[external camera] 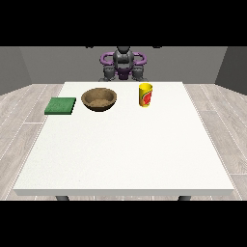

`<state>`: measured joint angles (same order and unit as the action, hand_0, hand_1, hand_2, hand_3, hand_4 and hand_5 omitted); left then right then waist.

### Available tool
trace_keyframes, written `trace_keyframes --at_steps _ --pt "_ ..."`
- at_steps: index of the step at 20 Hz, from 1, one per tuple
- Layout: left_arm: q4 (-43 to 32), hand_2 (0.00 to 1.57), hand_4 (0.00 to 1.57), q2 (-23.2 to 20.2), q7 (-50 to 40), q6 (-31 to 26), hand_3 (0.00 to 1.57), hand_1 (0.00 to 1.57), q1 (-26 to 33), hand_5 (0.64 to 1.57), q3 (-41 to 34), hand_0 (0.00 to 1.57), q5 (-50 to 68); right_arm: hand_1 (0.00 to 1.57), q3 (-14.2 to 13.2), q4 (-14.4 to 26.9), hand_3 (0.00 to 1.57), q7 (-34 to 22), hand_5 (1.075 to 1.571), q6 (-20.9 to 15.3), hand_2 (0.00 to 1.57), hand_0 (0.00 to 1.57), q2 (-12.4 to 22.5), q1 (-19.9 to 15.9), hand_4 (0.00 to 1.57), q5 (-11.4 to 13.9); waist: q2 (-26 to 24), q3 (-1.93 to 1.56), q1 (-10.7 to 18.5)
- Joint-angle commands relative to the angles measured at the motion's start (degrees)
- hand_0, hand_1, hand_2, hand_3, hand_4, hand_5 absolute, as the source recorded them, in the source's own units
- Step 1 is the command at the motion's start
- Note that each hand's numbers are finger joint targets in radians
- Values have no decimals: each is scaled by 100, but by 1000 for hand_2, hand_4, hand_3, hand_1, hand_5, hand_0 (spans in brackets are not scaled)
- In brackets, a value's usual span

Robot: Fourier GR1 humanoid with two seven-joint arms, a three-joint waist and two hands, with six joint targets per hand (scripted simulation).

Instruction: Pick the cup and pour the ball into the bowl, then pick the bowl and place it on the pad

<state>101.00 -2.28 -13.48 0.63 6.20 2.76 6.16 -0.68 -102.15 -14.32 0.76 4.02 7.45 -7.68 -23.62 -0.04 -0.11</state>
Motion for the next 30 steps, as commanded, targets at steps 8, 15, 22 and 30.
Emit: trace_keyframes --at_steps 8,15,22,30 --pt "1169 0 0 225 216 773 0 0 415 1546 886 0 -494 0 86 -1396 0 156 1570 204 0 0 -151 824 482 -328 951 3 -186" --pt "-14 0 0 227 2105 643 0 0 72 1524 670 0 -531 0 -503 -356 0 1738 1571 896 0 0 27 508 382 -599 2057 2 -287" --pt "-1125 0 0 228 3208 961 0 0 -634 1495 584 0 -901 0 -786 537 0 2600 1571 1215 0 0 160 -2 303 -530 2797 3 -350" --pt "-2433 0 0 -54 3851 1038 0 0 -1505 1476 -44 0 -537 0 -1194 1113 0 2809 1569 1569 0 0 508 -378 266 -692 2982 4 -401"
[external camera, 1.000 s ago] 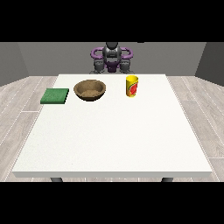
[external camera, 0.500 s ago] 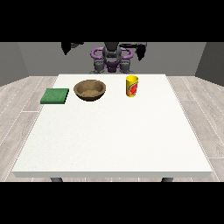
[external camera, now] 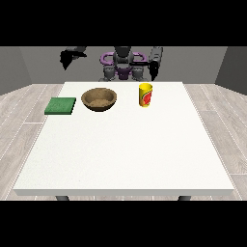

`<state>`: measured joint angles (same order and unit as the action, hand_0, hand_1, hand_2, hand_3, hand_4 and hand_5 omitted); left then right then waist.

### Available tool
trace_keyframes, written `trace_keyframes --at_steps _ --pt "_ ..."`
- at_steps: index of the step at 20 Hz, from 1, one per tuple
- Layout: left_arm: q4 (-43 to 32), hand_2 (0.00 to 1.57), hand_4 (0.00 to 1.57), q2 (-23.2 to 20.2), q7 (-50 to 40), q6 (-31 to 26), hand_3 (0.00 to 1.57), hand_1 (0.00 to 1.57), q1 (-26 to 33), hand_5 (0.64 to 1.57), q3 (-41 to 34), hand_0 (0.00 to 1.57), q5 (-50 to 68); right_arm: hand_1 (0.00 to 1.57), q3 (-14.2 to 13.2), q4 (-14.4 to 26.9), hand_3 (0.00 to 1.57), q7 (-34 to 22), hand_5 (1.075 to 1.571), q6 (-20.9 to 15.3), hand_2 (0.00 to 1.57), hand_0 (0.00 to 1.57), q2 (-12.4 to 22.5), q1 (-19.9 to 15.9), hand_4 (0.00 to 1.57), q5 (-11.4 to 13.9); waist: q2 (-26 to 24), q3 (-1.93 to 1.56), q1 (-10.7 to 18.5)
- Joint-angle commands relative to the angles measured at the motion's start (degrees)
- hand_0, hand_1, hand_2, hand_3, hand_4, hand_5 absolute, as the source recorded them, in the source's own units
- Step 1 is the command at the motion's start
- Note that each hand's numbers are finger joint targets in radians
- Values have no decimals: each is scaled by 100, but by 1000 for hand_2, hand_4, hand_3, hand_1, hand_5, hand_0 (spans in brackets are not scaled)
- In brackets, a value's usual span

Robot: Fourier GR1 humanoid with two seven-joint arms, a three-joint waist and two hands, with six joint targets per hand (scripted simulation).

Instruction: Pick the cup and pour the ball into the bowl, then pick the bowl and place it on the pad

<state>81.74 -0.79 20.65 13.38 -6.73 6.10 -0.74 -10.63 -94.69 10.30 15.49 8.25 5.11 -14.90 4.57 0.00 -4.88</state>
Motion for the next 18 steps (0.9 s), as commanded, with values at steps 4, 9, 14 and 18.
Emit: trace_keyframes --at_steps 4,9,14,18 --pt "-1225 0 0 -295 815 -199 0 0 -593 1456 -732 0 151 0 -328 797 0 875 1571 436 0 0 179 -146 262 30 329 0 -58" --pt "-2396 0 0 -51 1320 -21 0 0 -1094 1456 -854 0 20 0 -205 1004 0 750 1570 312 0 0 98 -320 250 240 205 1 -114" --pt "-3057 0 0 -54 1807 449 0 340 -1507 1476 -1115 340 -43 0 -648 1000 0 708 1569 933 0 0 715 -559 266 -302 618 2 -466" --pt "-3667 1204 761 -70 2549 668 997 995 -1226 1539 -1244 995 -165 0 -584 799 0 849 1567 1216 0 0 673 -221 233 -376 710 4 -686"
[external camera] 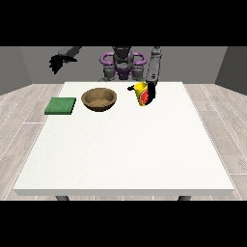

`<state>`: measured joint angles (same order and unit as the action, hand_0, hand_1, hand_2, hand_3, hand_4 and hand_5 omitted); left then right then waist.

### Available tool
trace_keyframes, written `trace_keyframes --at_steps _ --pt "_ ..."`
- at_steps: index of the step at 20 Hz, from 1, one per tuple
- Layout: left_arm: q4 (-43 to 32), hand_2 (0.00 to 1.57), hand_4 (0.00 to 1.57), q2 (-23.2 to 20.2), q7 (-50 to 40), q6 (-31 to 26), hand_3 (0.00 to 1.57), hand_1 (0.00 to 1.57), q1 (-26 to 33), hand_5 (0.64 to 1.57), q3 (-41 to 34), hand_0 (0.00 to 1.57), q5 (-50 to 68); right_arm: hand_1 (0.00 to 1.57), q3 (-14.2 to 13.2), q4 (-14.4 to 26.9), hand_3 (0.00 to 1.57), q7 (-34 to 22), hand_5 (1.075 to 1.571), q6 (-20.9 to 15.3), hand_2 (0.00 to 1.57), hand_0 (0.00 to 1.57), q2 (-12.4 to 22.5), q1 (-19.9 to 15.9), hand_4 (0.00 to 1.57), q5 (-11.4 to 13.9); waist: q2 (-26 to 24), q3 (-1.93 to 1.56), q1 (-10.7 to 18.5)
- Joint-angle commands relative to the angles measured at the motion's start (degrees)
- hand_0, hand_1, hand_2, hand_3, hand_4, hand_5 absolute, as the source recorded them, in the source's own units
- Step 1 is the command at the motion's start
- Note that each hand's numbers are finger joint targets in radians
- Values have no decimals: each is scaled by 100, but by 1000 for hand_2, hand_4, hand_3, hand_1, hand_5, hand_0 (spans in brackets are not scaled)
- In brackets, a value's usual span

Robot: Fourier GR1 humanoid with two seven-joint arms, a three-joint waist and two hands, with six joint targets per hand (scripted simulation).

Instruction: Pick the cup and pour the ball into the bowl, then pick the bowl and place it on the pad

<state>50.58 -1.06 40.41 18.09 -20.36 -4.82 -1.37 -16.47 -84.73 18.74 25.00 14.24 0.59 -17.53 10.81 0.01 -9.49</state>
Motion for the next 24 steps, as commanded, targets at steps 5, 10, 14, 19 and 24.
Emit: trace_keyframes --at_steps 5,10,14,19,24 --pt "-775 1571 1197 101 463 1044 1571 1314 -44 1552 128 1314 -453 0 -546 592 0 207 1570 566 0 0 501 -16 279 -383 7 -1 -128" --pt "-746 1571 1229 -134 -874 1583 1571 1303 -514 1555 631 1303 -1375 0 -552 832 0 -569 1571 460 0 0 690 -130 378 -540 -745 -7 45" --pt "-1039 1571 1232 -384 -1878 2133 1571 1320 -1084 1552 1079 1320 -2289 0 -518 775 0 -1142 1571 224 0 0 821 -533 495 -677 -1076 -10 55" --pt "-1786 1571 1199 -901 -3097 2598 1571 1313 -1741 1559 1859 1313 -3850 0 -418 908 0 -1336 1567 -67 0 0 762 -802 586 -528 -1174 -31 96" --pt "-2457 1571 1140 -518 -4810 2199 1456 1221 -2361 1568 2702 1221 -5168 0 -203 1173 0 -1580 1565 -315 0 0 607 -678 639 -221 -1858 -22 281"
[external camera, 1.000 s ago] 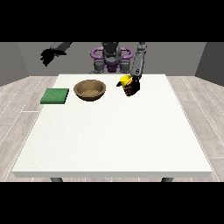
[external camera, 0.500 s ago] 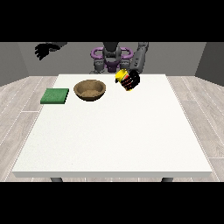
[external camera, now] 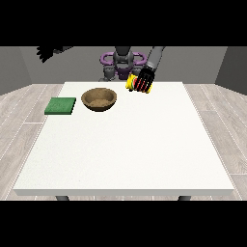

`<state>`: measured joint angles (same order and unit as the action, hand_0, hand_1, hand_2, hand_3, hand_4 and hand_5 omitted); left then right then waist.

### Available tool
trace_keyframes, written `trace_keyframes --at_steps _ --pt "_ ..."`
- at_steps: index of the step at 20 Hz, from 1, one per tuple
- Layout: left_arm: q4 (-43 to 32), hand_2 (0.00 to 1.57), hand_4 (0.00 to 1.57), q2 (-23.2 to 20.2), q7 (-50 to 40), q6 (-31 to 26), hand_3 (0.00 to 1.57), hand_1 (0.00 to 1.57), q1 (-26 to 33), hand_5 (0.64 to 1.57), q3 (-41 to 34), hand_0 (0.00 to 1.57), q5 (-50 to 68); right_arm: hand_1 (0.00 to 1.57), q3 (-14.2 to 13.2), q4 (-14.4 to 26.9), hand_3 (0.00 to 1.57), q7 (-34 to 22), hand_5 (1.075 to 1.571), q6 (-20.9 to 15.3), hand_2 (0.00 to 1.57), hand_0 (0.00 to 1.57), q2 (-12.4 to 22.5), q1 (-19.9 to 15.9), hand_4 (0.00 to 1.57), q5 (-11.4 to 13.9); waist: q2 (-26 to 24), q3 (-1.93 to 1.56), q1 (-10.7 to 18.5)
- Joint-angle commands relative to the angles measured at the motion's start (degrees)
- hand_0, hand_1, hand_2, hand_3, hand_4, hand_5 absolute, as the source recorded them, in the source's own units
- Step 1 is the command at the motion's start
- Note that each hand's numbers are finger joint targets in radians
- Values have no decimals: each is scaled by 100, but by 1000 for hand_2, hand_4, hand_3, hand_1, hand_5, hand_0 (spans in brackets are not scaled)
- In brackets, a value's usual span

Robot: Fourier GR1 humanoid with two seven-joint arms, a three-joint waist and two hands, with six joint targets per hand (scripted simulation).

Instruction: Pick the cup and pour the ball into the bowl, then pick the bowl and place it on the pad

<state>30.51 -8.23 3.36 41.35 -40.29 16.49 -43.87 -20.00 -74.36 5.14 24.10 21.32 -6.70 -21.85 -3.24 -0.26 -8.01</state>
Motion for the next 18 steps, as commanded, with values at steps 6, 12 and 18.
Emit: trace_keyframes --at_steps 6,12,18 --pt "-569 1571 1052 457 -2286 -888 1248 914 -1136 1569 966 914 -1779 0 -257 719 0 96 1562 -23 0 0 162 -37 636 42 -321 17 442" --pt "32 1571 948 813 -3784 -1714 1211 799 -1026 1569 1897 799 -2234 0 0 1047 0 -13 1562 206 0 0 105 -287 657 111 -513 19 105" --pt "643 1298 681 821 -4099 -3062 1366 267 -1361 1566 2519 267 -2513 0 -34 1291 0 324 1562 208 0 0 158 -367 666 297 -487 16 93"
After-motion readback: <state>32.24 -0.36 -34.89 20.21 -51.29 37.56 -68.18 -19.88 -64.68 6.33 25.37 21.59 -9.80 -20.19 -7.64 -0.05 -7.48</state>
